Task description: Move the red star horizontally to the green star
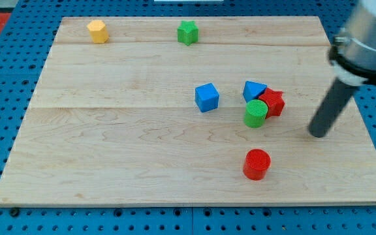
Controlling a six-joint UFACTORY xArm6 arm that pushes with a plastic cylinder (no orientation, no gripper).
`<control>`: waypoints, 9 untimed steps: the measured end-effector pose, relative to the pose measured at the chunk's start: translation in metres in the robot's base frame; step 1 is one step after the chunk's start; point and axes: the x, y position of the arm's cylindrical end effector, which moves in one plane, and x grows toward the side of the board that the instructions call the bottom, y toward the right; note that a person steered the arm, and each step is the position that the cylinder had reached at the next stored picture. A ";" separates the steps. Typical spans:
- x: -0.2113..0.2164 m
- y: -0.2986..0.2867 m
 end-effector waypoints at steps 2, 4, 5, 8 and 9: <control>-0.048 -0.030; -0.106 -0.019; -0.072 -0.024; -0.152 -0.041; -0.179 -0.041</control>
